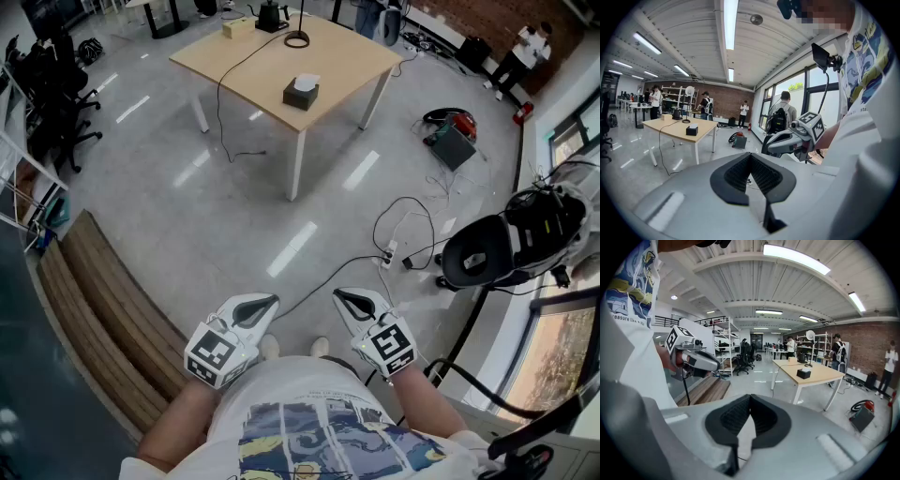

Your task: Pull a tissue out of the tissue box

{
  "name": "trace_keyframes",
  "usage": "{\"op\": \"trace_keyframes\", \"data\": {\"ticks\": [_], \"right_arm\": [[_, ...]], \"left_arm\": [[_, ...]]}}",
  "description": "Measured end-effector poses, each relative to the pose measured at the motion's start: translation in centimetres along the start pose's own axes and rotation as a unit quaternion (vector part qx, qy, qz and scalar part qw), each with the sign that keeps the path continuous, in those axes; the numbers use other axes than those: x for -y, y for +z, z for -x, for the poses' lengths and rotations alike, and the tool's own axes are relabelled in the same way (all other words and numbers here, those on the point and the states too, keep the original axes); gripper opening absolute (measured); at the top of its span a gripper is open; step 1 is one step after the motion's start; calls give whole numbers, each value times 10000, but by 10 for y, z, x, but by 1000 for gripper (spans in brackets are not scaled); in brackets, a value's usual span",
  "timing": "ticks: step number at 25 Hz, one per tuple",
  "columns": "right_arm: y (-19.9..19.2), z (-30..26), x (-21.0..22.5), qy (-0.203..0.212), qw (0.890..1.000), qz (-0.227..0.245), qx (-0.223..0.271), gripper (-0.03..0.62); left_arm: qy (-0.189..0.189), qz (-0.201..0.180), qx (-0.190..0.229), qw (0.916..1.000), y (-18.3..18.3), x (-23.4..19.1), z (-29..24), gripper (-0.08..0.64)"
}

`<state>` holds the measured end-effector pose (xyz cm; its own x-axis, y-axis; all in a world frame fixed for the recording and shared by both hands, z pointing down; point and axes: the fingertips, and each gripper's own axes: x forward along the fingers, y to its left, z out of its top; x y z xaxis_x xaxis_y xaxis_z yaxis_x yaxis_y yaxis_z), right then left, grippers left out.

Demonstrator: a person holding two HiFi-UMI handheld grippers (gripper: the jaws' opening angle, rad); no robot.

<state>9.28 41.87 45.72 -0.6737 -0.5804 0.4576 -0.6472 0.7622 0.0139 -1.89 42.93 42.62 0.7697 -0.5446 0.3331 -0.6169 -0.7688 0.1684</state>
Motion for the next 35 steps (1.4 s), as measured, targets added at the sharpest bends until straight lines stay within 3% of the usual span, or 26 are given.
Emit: {"op": "trace_keyframes", "data": {"ticks": [11, 24, 29, 35], "right_arm": [[17, -9, -15, 34, 9999, 99, 65, 3], [10, -24, -19, -101, 9999, -103, 5, 3], [9, -35, 11, 2, 9996, -267, -45, 3], [25, -79, 95, 386, 9990, -201, 141, 3]], "left_arm": [[-131, 40, 71, 9999, 0, -5, 11, 6], [-376, 129, 126, 9991, -13, -18, 7, 6], [-301, 231, 11, 9993, -10, -38, -26, 6], [27, 101, -77, 9999, 26, -88, -92, 6]]}}
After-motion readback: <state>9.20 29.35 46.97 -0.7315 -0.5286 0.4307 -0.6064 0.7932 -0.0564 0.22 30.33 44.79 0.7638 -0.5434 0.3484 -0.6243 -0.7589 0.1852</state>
